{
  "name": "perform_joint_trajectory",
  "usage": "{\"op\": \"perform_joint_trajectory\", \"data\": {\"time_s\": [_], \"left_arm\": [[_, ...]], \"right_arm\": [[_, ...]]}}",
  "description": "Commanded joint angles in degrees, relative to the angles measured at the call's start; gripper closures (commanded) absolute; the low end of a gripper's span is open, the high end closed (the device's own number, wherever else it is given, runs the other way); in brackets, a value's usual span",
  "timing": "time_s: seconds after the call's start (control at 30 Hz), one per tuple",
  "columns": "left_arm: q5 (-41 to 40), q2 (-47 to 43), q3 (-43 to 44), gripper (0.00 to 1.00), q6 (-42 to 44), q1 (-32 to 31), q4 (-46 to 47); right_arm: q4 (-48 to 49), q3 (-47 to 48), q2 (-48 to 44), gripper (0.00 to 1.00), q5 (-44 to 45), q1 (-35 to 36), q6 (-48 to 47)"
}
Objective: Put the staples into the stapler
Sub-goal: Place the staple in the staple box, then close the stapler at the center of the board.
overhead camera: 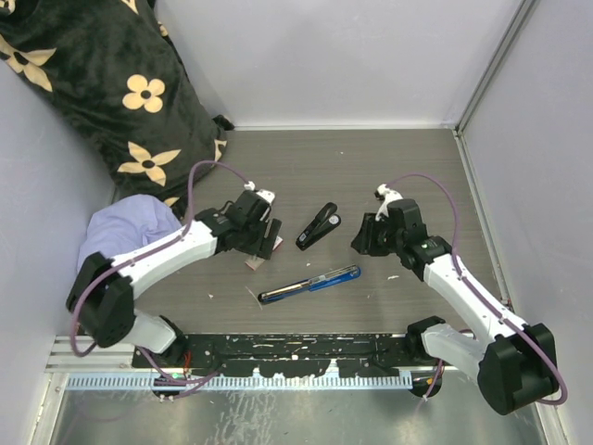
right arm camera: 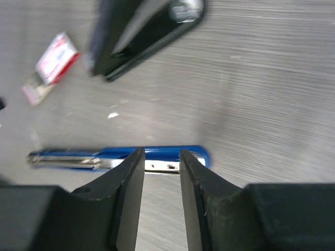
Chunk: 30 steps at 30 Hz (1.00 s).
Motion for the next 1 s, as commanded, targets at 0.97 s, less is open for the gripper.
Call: {"op": "perform_joint_trajectory", "data": {"time_s": [0.97], "left_arm": [[23.7, -37.8, -23.3, 0.01, -9.8, 34.9, 9.9]], "right_arm": [[19.1, 18.2, 37.9, 0.38, -6.0, 46.1, -41.8]]}}
